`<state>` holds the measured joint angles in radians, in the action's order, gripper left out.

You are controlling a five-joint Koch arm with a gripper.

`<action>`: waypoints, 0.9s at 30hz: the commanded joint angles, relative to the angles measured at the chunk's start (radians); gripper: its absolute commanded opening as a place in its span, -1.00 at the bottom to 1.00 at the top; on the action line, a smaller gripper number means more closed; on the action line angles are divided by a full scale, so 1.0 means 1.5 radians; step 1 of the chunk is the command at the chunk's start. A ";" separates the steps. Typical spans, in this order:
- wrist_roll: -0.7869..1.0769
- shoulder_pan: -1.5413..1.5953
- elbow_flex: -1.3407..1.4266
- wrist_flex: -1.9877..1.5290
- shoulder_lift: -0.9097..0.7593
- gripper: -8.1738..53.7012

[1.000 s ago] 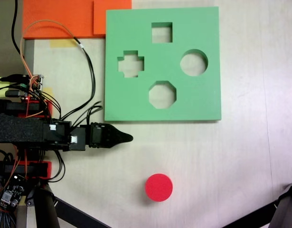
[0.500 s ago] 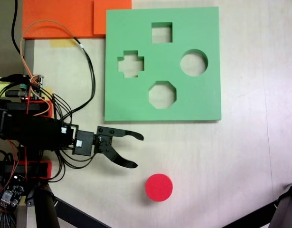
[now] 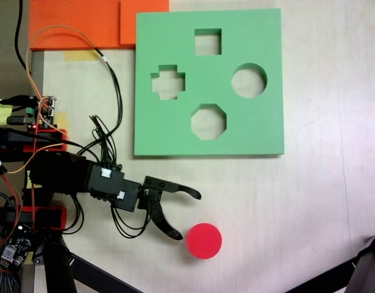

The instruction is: Put the cylinder block into the corresponding hole

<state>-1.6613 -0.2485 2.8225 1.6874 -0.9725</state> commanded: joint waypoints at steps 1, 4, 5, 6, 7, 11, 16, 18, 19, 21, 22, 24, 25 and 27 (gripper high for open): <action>0.001 -0.019 -0.025 0.117 0.024 0.81; 0.007 -0.038 -0.069 0.110 0.053 0.81; 0.008 -0.043 -0.085 0.106 0.062 0.81; 0.009 -0.047 -0.100 0.099 0.070 0.81; 0.010 -0.050 -0.110 0.091 0.072 0.81; 0.010 -0.061 -0.149 0.050 0.077 0.81; 0.010 -0.081 -0.196 0.012 0.077 0.81; 0.010 -0.087 -0.215 -0.004 0.077 0.81; 0.010 -0.089 -0.222 -0.014 0.077 0.81; 0.010 -0.092 -0.237 -0.031 0.077 0.80; 0.010 -0.092 -0.246 -0.041 0.077 0.80; 0.010 -0.094 -0.265 -0.058 0.078 0.80; 0.010 -0.094 -0.272 -0.062 0.081 0.80; 0.010 -0.094 -0.286 -0.072 0.085 0.79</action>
<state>-1.6429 -0.3820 2.4083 1.5677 -0.8314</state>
